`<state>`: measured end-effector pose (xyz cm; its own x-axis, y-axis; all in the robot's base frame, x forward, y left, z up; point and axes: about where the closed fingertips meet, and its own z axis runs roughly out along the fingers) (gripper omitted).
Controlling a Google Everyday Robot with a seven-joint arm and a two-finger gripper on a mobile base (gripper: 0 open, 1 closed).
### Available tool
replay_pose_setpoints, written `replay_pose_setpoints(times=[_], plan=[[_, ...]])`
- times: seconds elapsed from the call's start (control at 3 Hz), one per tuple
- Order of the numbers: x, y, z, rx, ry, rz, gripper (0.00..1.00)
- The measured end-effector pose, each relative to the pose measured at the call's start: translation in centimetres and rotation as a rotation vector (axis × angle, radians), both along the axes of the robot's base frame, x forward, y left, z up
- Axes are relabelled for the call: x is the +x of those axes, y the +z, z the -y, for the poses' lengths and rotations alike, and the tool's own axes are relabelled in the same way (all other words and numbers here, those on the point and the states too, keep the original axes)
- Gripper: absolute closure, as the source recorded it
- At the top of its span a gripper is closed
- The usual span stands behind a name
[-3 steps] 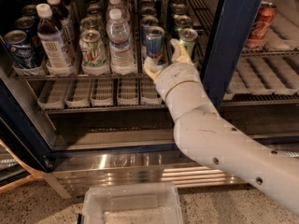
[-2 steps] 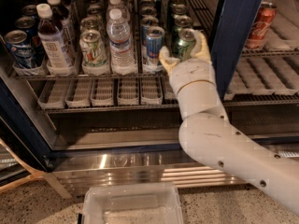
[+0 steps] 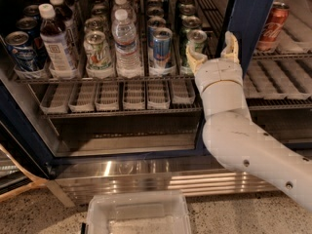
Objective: Pick redbull can from top shelf of fridge
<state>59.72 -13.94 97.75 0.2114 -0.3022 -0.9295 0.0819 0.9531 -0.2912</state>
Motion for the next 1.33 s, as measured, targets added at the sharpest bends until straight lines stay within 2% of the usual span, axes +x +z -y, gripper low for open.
replay_pose_setpoints(times=[0.33, 0.67, 1.0, 1.33], plan=[[0.1, -1.3, -1.8, 0.013, 0.097, -0.107, 0.35], [-0.6, -3.1, -5.0, 0.000, 0.208, -0.239, 0.35], [-1.5, -5.9, -9.0, -0.020, 0.350, -0.366, 0.34], [-1.5, -8.0, -11.4, -0.036, 0.447, -0.435, 0.34]])
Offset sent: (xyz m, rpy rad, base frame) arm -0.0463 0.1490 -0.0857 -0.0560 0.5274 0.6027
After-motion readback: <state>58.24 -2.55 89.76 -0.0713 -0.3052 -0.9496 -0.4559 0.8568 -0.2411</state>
